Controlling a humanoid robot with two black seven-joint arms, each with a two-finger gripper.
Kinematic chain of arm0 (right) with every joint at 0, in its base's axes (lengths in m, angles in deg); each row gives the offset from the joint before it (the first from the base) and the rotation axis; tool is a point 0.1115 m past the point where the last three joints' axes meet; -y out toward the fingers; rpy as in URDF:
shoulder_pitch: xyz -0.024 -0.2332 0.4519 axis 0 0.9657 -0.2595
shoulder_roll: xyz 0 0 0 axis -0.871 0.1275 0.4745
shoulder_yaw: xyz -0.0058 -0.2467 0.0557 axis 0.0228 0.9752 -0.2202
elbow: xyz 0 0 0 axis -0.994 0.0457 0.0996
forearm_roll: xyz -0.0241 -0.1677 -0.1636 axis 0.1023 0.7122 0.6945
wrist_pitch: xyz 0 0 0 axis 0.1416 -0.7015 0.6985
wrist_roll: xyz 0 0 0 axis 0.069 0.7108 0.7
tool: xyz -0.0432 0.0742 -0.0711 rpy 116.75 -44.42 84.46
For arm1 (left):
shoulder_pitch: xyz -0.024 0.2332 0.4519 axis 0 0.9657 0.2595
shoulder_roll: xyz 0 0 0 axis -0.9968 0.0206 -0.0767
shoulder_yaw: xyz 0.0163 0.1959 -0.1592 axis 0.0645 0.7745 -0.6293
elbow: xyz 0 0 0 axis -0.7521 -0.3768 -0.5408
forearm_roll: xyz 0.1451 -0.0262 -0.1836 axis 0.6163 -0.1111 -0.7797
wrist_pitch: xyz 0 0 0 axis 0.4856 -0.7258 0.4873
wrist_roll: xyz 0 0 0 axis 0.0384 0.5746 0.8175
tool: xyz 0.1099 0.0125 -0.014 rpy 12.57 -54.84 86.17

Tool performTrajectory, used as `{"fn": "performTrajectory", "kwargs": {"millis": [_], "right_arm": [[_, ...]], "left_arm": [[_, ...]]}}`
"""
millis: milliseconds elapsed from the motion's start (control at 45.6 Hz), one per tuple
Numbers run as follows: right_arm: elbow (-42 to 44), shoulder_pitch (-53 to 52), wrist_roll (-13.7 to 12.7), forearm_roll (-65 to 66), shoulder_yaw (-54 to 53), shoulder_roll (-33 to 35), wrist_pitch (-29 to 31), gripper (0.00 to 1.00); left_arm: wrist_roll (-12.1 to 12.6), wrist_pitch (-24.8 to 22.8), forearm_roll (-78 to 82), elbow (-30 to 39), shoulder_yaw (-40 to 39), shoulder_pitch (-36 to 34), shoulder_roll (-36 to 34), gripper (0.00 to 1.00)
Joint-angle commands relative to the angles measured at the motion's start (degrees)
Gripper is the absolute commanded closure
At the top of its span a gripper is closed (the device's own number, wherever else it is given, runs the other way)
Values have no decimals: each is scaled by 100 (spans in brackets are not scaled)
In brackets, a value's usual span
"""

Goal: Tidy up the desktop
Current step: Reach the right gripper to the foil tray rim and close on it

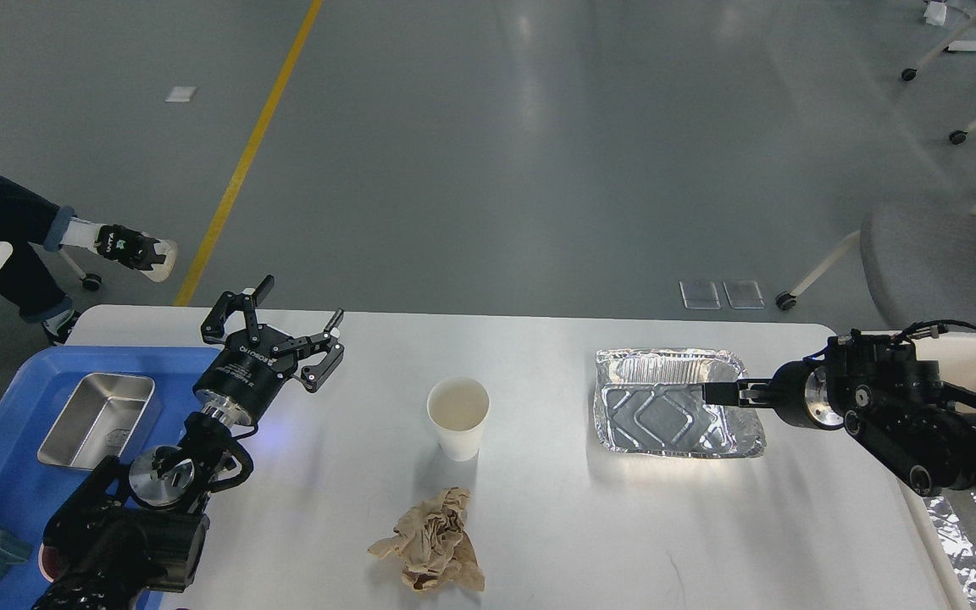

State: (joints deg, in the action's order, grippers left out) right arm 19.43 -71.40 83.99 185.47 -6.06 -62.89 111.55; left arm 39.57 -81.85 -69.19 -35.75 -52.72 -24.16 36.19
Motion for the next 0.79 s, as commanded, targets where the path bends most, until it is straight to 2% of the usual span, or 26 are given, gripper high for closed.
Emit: {"fn": "performTrajectory", "kwargs": {"millis": [0, 571, 768], "right_arm": [[150, 5, 1, 3, 30, -46, -82, 0], [379, 5, -8, -32, 30, -266, -91, 0], [730, 5, -25, -59, 39, -485, -90, 0]], "left_arm": [[2, -1, 8, -1, 0, 7, -6, 0], [2, -1, 8, 8, 0, 51, 12, 0], [2, -1, 0, 8, 0, 51, 12, 0]]}}
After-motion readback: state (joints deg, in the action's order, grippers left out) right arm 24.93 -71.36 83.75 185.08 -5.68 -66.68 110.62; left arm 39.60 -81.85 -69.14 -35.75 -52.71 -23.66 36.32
